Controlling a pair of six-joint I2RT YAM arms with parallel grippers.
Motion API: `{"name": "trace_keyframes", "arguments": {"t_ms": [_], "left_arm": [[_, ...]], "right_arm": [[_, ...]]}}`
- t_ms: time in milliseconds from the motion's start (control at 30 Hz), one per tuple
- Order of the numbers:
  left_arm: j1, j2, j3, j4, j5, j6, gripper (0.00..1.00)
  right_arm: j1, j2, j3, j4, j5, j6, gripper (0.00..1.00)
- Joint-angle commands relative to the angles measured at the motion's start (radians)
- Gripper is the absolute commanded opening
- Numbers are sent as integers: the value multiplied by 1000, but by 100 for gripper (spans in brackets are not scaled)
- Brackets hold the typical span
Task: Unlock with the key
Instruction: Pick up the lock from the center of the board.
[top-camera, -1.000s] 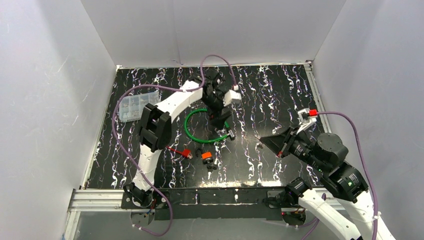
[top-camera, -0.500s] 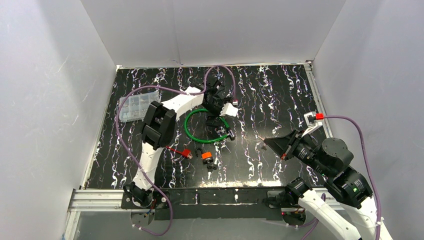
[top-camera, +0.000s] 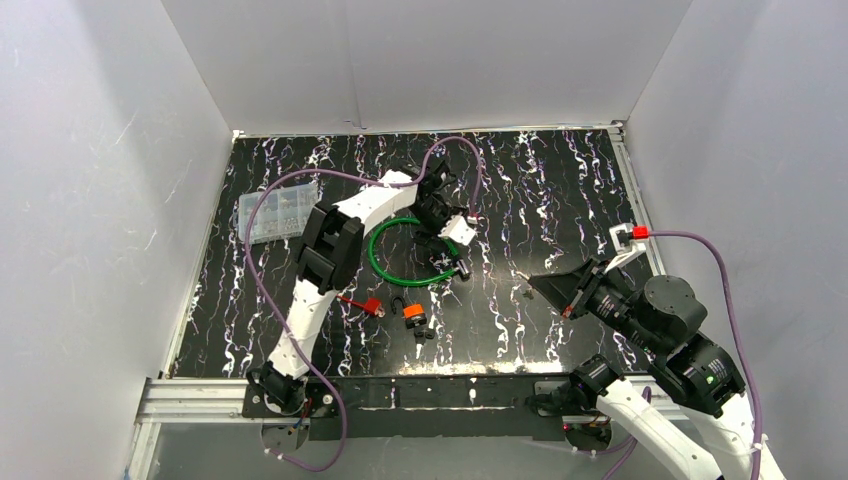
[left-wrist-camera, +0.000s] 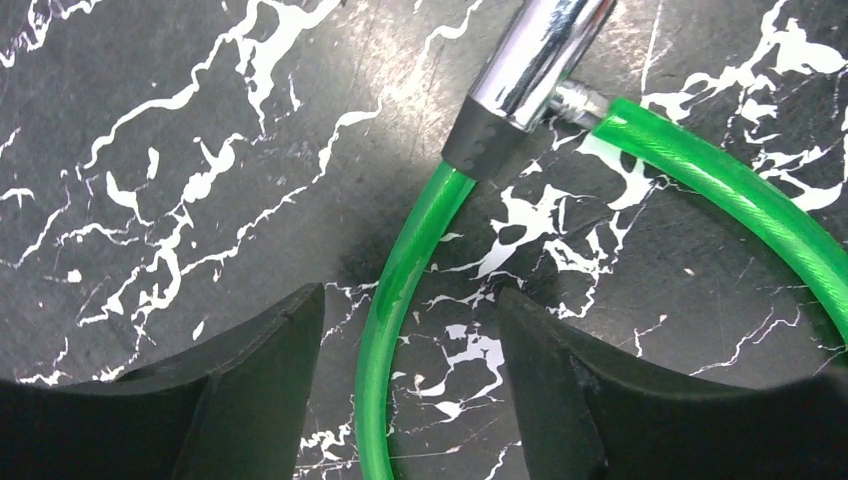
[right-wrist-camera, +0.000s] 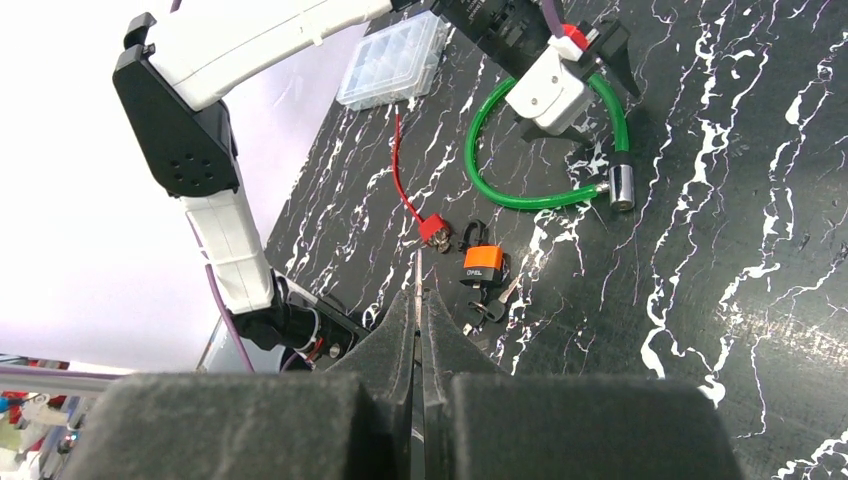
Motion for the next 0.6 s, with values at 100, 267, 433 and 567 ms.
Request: {"name": "trace_keyframes", "arguments": {"t_ms": [100,267,433,567], "left_arm": [[-35,84,75,-251,-81,153,41],[-42,106,134,-288,-113,152,0],[-25,26,122,-201,-110,112,0],[12,-120,118,-120,-52,65,0]], "right_arm": [[-5,10,49,5,20,20,1],[-4,16,58,6,14,33,1],[-4,29,63,-8,19,37,1],[-4,54,63,-15,28,35,1]]}}
